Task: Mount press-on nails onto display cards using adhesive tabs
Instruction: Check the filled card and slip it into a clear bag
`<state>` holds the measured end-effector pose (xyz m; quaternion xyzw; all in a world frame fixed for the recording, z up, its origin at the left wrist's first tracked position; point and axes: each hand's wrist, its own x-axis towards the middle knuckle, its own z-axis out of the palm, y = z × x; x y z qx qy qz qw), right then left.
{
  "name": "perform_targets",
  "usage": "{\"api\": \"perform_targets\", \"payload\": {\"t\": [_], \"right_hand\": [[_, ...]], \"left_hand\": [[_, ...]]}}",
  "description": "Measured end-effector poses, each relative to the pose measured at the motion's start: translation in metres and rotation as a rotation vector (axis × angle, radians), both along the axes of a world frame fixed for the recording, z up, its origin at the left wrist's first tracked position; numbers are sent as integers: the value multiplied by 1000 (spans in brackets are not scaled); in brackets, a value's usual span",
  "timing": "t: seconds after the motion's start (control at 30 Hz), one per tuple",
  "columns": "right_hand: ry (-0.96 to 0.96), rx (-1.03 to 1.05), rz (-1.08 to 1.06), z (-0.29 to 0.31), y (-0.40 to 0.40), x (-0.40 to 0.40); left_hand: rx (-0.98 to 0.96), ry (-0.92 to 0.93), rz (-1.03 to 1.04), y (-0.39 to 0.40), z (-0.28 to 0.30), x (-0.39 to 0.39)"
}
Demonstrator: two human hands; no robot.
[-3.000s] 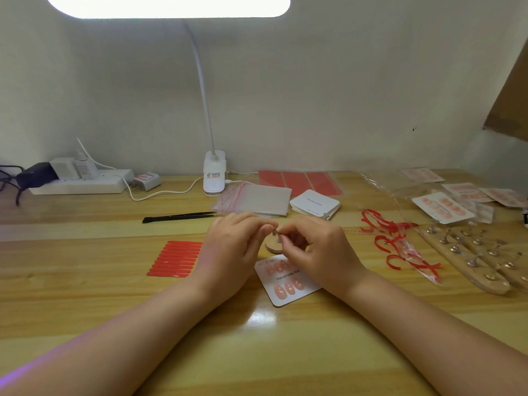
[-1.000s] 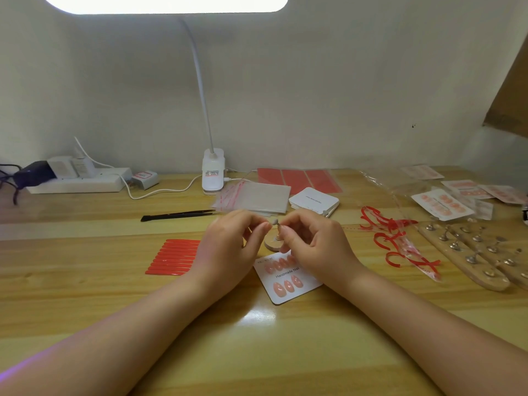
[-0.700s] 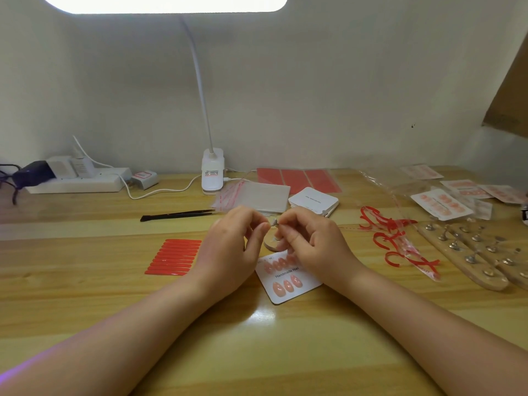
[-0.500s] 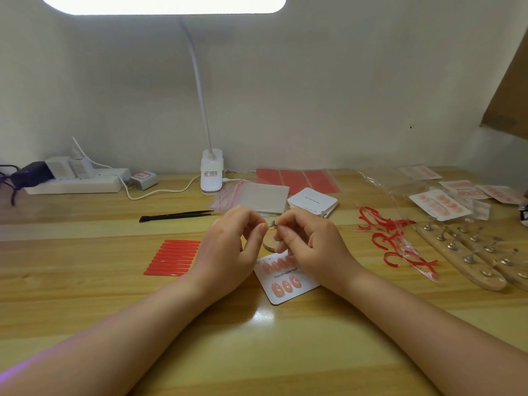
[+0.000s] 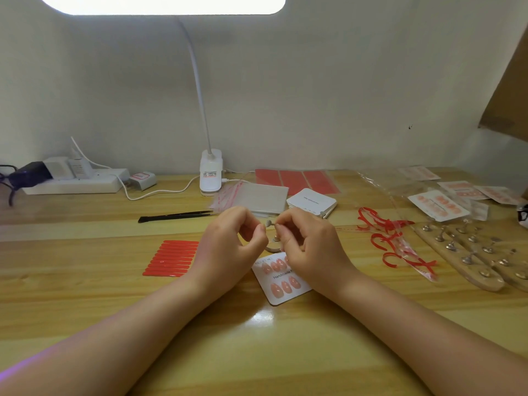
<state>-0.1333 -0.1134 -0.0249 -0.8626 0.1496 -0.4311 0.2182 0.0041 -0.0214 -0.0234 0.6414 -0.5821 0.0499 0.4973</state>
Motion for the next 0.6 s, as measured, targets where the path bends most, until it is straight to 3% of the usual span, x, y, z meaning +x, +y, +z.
{"api": "perform_targets", "payload": {"t": [0.4,0.6], "right_hand": [[10,-24,-5,3,2,-1],[-20,72,17,4,0,-3]], "left_hand": [[-36,65,-33,0,-1,1],[-24,75,-28,0,-2,1]]}}
